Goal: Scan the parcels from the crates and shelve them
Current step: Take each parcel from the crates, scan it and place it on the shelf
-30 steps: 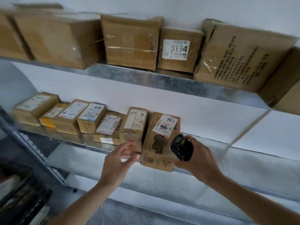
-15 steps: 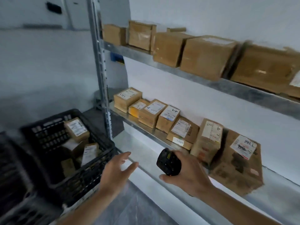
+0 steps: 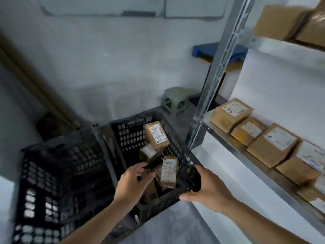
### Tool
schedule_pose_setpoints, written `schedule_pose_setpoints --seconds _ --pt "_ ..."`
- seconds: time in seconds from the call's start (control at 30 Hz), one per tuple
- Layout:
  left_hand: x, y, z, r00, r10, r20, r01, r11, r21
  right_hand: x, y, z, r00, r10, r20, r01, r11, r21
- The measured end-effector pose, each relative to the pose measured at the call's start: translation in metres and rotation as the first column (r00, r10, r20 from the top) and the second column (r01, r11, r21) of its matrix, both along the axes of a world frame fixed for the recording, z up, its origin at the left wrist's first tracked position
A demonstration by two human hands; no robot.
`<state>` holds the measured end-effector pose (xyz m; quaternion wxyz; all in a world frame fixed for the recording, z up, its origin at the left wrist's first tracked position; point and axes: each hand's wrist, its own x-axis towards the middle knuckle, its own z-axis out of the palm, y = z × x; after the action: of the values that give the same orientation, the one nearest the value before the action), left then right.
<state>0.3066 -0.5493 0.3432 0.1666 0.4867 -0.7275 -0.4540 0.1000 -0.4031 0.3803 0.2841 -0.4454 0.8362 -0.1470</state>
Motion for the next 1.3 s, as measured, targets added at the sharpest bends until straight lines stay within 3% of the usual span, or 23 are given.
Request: schedule_pose_setpoints --seconds 0.17,0.63,0.83,1.3 --pt "-0.006 -0.051 -0.019 0.999 0.038 0.023 -0.038 0.999 0.034 -0.016 -0.058 -0.023 0.999 0.029 0.012 -0.030 0.999 0.042" --pt "-0.107 -0.182 -0.090 0.992 0.090 0.091 -0.095 0.994 0.058 -0.098 -0.199 -0.120 0.999 -0.049 0.023 0.050 0.998 -0.031" --pt "-0.130 -0.214 -0.127 0.992 0.023 0.126 -0.035 0.995 0.094 -0.106 -0.235 -0.176 0.992 -0.125 0.032 0.126 0.991 -0.043" --pt "-0.165 -0.255 -0.177 0.992 -0.097 0.078 0.075 0.965 0.252 -0.107 -0.276 -0.208 0.968 -0.201 0.148 0.213 0.974 -0.070"
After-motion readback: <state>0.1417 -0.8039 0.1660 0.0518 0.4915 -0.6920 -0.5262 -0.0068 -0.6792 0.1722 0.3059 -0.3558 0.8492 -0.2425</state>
